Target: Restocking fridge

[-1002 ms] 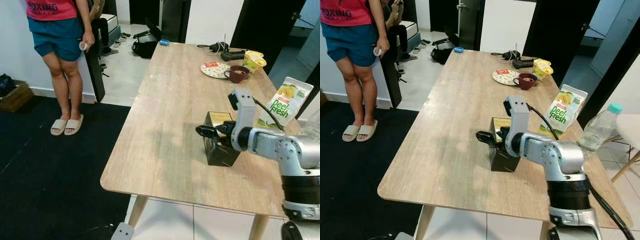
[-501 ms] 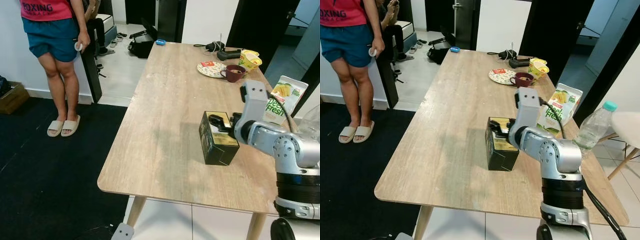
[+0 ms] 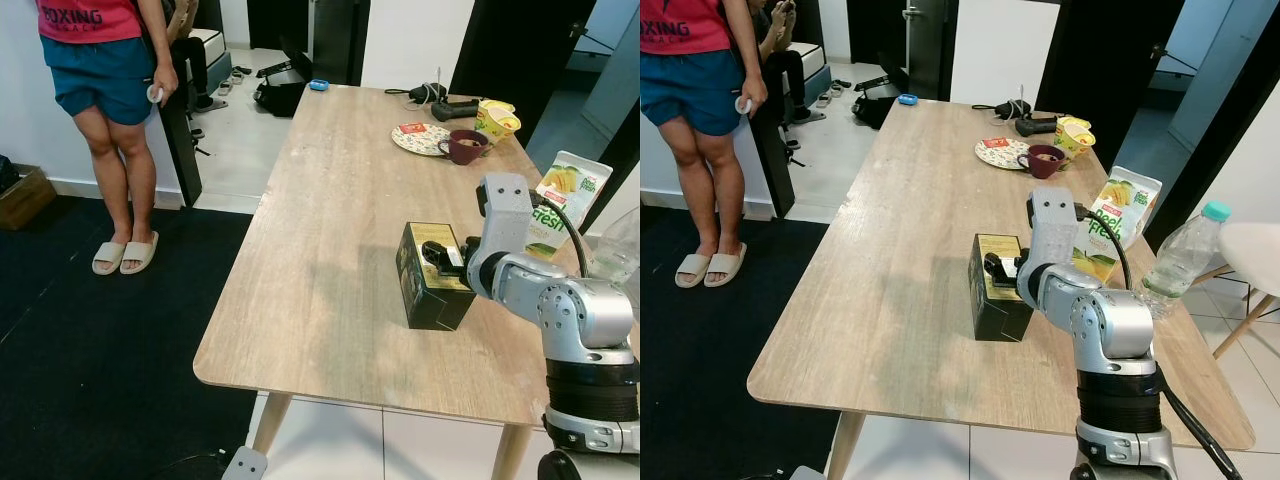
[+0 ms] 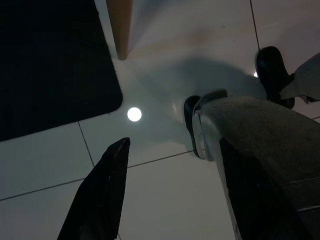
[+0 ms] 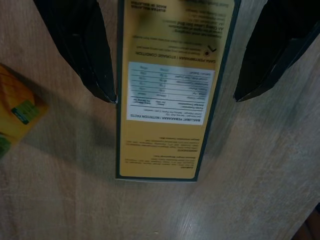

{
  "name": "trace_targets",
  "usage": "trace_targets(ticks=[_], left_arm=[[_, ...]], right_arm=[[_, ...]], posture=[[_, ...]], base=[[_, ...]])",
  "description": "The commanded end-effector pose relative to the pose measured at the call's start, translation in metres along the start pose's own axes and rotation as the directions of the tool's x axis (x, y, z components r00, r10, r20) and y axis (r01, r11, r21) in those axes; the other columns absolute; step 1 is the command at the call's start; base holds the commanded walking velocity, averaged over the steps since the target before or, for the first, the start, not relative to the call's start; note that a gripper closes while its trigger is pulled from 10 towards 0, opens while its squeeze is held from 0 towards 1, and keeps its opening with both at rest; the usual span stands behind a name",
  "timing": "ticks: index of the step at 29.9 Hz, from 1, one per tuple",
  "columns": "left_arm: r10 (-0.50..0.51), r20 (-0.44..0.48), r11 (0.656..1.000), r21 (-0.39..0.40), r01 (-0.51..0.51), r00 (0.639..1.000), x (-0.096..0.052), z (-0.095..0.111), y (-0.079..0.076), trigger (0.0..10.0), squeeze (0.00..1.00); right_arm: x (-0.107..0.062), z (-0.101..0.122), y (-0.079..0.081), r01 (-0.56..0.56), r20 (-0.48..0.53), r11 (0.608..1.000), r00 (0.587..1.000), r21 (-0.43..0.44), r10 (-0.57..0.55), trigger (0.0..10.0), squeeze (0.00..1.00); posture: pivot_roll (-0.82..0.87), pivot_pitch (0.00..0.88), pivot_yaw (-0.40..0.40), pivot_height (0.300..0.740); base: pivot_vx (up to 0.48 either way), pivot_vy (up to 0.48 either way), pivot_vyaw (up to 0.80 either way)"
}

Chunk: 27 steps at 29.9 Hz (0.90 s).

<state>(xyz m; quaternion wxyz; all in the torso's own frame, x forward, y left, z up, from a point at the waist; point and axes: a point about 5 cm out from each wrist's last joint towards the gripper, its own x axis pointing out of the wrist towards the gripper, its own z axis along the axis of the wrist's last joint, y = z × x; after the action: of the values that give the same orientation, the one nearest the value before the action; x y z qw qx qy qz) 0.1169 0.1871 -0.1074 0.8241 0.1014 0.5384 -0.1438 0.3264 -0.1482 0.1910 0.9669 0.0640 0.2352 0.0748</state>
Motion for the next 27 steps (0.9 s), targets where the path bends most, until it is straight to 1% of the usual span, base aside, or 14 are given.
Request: trace_targets(ticks=[1, 6, 13, 20, 27], left_arm=[[-0.087, -0.089, 0.996, -0.019, 0.085, 0.992, 0.0, -0.023, -0.026, 10.0, 0.0], [-0.087, -0.087, 0.996, -0.02, 0.086, 0.992, 0.0, -0.022, -0.027, 10.0, 0.0], [-0.087, -0.089, 0.996, -0.02, 0.086, 0.992, 0.0, -0.023, -0.027, 10.0, 0.0], [-0.087, -0.089, 0.996, -0.019, 0.086, 0.992, 0.0, -0.023, -0.027, 10.0, 0.0], [-0.087, -0.089, 0.996, -0.02, 0.086, 0.992, 0.0, -0.023, -0.027, 10.0, 0.0]], right_arm=[[-0.002, -0.001, 0.0, 0.003, -0.003, 1.0, 1.0, 0.003, -0.003, 10.0, 0.24], [-0.002, -0.008, 0.006, 0.0, -0.018, 1.0, 1.0, 0.009, 0.0, 10.0, 0.24], [-0.001, -0.016, 0.009, 0.007, -0.032, 1.0, 0.999, 0.01, -0.007, 10.0, 0.23], [0.0, -0.015, 0.008, 0.027, -0.018, 0.999, 0.999, 0.018, -0.027, 10.0, 0.23], [0.0, -0.014, 0.008, 0.042, -0.006, 0.999, 0.999, 0.003, -0.042, 10.0, 0.23]], posture=[[0.0, 0.0, -0.138, 0.74], [0.0, 0.0, -0.142, 0.74], [0.0, 0.0, -0.139, 0.74], [0.0, 0.0, -0.138, 0.74], [0.0, 0.0, -0.143, 0.74]], base=[[0.0, 0.0, 0.0], [0.0, 0.0, 0.0], [0.0, 0.0, 0.0], [0.0, 0.0, 0.0], [0.0, 0.0, 0.0]])
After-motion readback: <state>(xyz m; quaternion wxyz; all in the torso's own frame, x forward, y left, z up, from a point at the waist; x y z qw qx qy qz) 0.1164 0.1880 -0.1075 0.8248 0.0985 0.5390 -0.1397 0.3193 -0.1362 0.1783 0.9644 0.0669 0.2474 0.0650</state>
